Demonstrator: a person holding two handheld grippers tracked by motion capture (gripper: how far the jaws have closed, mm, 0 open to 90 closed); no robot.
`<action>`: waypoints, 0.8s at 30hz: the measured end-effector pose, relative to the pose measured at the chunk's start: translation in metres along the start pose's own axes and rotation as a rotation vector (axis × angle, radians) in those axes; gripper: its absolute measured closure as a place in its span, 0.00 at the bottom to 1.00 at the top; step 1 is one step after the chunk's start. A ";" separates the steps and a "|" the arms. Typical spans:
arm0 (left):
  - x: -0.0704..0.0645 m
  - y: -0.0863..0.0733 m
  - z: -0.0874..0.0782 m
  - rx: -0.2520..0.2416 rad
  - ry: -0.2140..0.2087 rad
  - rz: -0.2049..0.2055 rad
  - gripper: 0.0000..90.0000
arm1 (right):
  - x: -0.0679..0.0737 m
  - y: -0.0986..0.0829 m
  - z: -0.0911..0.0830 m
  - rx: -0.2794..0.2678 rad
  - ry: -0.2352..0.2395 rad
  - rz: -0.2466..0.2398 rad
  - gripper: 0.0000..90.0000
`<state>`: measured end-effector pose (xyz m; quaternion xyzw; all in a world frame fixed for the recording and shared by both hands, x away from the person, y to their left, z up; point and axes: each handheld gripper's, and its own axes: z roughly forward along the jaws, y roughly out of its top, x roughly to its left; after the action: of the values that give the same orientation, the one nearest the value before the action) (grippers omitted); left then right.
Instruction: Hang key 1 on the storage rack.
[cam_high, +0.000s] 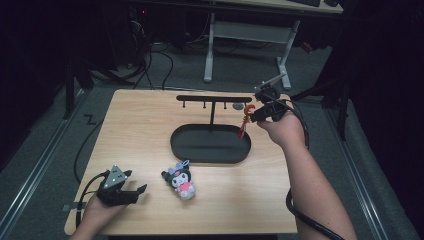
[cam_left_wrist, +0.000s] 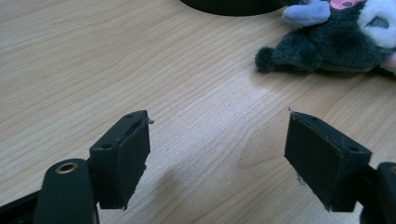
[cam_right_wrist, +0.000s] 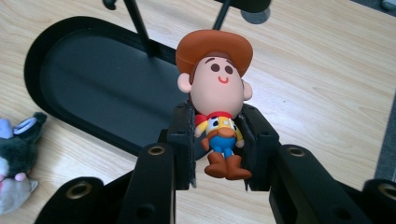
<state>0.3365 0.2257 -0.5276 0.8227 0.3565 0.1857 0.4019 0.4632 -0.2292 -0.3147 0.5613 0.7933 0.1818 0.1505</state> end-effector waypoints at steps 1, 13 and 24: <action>0.000 0.000 0.000 0.000 0.000 0.000 0.25 | -0.001 0.000 -0.001 -0.002 0.000 0.003 0.78; 0.000 0.000 0.000 0.003 -0.002 0.003 0.25 | 0.001 0.005 -0.017 -0.032 -0.013 -0.001 0.78; 0.000 0.000 0.000 0.002 -0.005 0.000 0.25 | 0.003 0.009 -0.026 -0.050 -0.023 -0.007 0.78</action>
<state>0.3363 0.2255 -0.5275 0.8236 0.3559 0.1833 0.4018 0.4579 -0.2268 -0.2874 0.5564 0.7888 0.1947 0.1741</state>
